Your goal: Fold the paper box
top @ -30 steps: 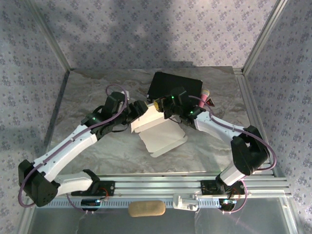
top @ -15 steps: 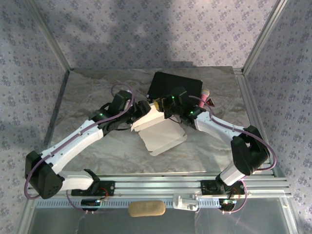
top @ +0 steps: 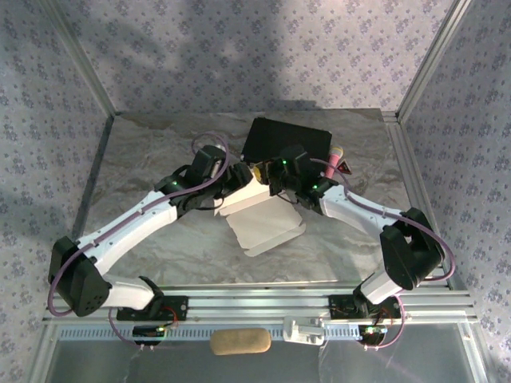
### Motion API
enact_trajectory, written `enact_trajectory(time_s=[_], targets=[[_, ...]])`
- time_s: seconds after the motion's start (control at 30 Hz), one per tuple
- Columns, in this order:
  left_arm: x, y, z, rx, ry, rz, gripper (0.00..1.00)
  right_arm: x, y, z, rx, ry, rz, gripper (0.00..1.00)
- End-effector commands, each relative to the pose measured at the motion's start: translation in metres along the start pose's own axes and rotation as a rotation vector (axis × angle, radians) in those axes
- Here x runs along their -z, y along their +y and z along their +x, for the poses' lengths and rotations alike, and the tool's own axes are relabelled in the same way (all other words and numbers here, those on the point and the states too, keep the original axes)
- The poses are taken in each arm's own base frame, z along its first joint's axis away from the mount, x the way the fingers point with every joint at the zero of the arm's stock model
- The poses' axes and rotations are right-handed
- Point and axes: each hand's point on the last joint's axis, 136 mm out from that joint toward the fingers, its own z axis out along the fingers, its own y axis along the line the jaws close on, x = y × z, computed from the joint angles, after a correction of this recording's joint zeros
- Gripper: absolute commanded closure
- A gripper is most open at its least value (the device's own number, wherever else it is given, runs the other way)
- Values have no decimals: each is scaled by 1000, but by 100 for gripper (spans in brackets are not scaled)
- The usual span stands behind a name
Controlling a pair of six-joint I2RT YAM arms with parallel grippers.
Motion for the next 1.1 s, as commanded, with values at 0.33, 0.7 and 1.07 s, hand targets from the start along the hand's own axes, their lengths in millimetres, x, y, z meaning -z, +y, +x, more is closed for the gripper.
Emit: enact_trajectory(time_s=[0.33, 0.7, 1.07], targets=[[56, 92, -29, 191, -219, 135, 70, 48, 25, -27, -76, -133, -110, 100], [2, 95, -7, 238, -177, 422, 86, 69, 36, -45, -254, -214, -189, 100], [-22, 84, -13, 269, -189, 504, 78, 73, 30, -54, -337, -234, -195, 100]])
